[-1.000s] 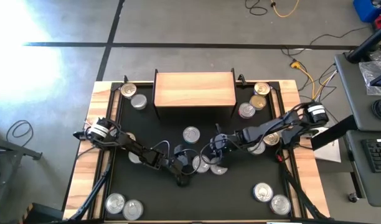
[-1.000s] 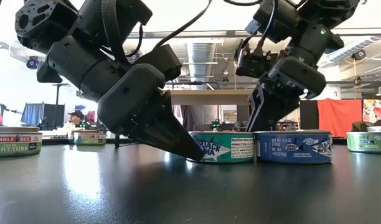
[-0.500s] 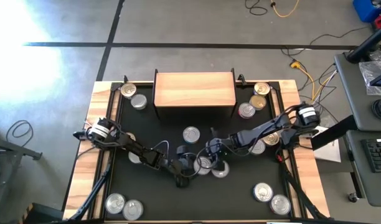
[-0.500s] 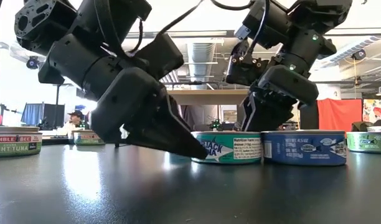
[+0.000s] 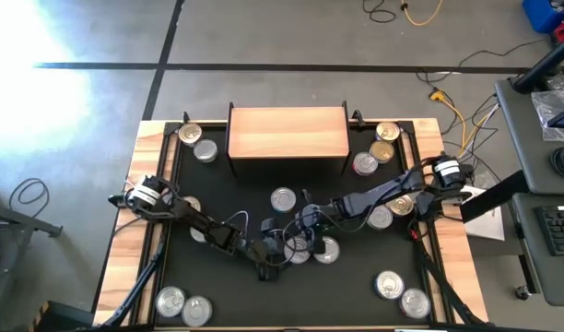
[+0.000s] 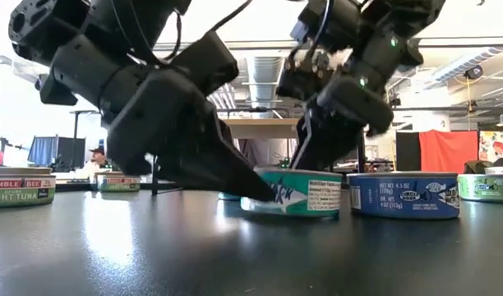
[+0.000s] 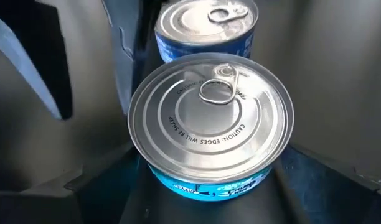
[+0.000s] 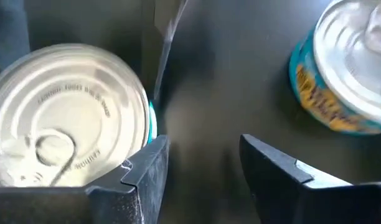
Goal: Stack canned seafood by type on shelf
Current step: Put the top light blue tuna can on the shelf, then move the top dark blue tuna can to the center
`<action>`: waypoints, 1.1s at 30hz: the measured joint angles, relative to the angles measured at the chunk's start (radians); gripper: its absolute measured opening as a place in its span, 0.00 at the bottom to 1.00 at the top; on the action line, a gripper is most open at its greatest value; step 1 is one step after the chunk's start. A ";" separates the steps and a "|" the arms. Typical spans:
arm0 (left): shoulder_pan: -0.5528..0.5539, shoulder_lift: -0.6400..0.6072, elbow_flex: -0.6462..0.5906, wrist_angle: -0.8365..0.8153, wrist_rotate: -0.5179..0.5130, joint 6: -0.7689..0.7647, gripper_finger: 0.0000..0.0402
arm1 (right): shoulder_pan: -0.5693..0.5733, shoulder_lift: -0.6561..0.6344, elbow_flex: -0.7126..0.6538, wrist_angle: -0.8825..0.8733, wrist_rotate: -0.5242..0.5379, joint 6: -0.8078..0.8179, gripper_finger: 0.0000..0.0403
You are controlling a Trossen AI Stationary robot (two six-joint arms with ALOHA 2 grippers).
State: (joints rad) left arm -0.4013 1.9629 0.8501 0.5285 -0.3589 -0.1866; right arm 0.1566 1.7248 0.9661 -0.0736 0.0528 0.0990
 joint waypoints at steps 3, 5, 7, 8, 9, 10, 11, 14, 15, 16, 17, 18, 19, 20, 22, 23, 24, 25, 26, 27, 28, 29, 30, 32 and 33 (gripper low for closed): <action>-0.015 -0.023 0.000 -0.007 -0.012 -0.005 0.92 | 0.000 -0.031 0.017 -0.059 0.000 -0.003 0.48; -0.020 -0.034 0.000 -0.031 -0.018 -0.006 0.92 | 0.004 -0.049 0.016 -0.095 0.000 0.018 0.48; -0.022 -0.048 0.000 -0.074 -0.018 -0.013 0.92 | 0.010 -0.060 0.014 -0.106 0.001 0.052 0.48; -0.022 -0.051 0.000 -0.086 -0.021 -0.020 0.92 | 0.019 -0.064 0.012 -0.121 0.001 0.073 0.48; -0.022 -0.055 0.001 -0.100 -0.022 -0.027 0.92 | 0.028 -0.067 0.011 -0.139 0.001 0.092 0.48; -0.022 -0.062 0.000 -0.131 -0.022 -0.031 0.92 | 0.041 -0.068 0.011 -0.153 -0.001 0.105 0.48; -0.022 -0.065 0.000 -0.149 -0.024 -0.034 0.92 | 0.055 -0.068 0.011 -0.171 0.000 0.119 0.48; -0.022 -0.073 0.000 -0.183 -0.023 -0.036 0.92 | 0.098 -0.076 0.033 -0.285 0.008 0.150 0.48; -0.022 -0.075 -0.001 -0.187 -0.021 -0.036 0.92 | 0.113 -0.082 0.045 -0.314 0.023 0.170 0.48; -0.022 -0.078 -0.001 -0.189 -0.015 -0.036 0.92 | 0.128 -0.088 0.058 -0.347 0.045 0.187 0.48; -0.022 -0.081 -0.001 -0.194 -0.012 -0.035 0.92 | 0.142 -0.092 0.070 -0.376 0.057 0.202 0.48; -0.022 -0.083 -0.001 -0.199 -0.008 -0.033 0.92 | 0.156 -0.096 0.080 -0.389 0.062 0.217 0.48; -0.022 -0.083 -0.001 -0.201 -0.008 -0.032 0.92 | 0.169 -0.097 0.089 -0.390 0.062 0.230 0.48; -0.021 -0.084 -0.001 -0.203 -0.008 -0.032 0.92 | 0.185 -0.097 0.095 -0.389 0.061 0.244 0.48; -0.021 -0.084 -0.001 -0.206 -0.007 -0.032 0.92 | 0.217 -0.097 0.099 -0.394 0.053 0.262 0.48; -0.020 -0.083 -0.001 -0.206 -0.007 -0.032 0.92 | 0.234 -0.095 0.099 -0.392 0.052 0.275 0.48; -0.020 -0.084 -0.001 -0.206 -0.007 -0.032 0.92 | 0.248 -0.094 0.094 -0.389 0.052 0.286 0.48; -0.020 -0.083 -0.001 -0.206 -0.007 -0.032 0.92 | 0.261 -0.094 0.086 -0.390 0.051 0.302 0.48; -0.020 -0.084 -0.001 -0.206 -0.007 -0.031 0.92 | 0.273 -0.091 0.075 -0.389 0.051 0.317 0.48; -0.020 -0.084 -0.001 -0.205 -0.006 -0.027 0.92 | 0.280 -0.088 0.066 -0.387 0.051 0.339 0.48; -0.020 -0.084 -0.001 -0.205 -0.006 -0.023 0.92 | 0.286 -0.086 0.056 -0.386 0.051 0.361 0.48; -0.020 -0.083 -0.001 -0.204 -0.007 -0.018 0.92 | 0.291 -0.085 0.045 -0.384 0.055 0.377 0.48; -0.020 -0.084 -0.001 -0.204 -0.007 -0.017 0.92 | 0.295 -0.087 0.042 -0.388 0.056 0.389 0.48; -0.020 -0.084 -0.001 -0.203 -0.007 -0.017 0.92 | 0.297 -0.091 0.039 -0.434 0.071 0.398 0.48; -0.020 -0.084 -0.001 -0.203 -0.007 -0.017 0.92 | 0.297 -0.094 0.040 -0.462 0.088 0.399 0.48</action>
State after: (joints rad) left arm -0.4217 1.8793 0.8490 0.3260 -0.3656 -0.2031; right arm 0.4541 1.6305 1.0064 -0.5357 0.1412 0.4979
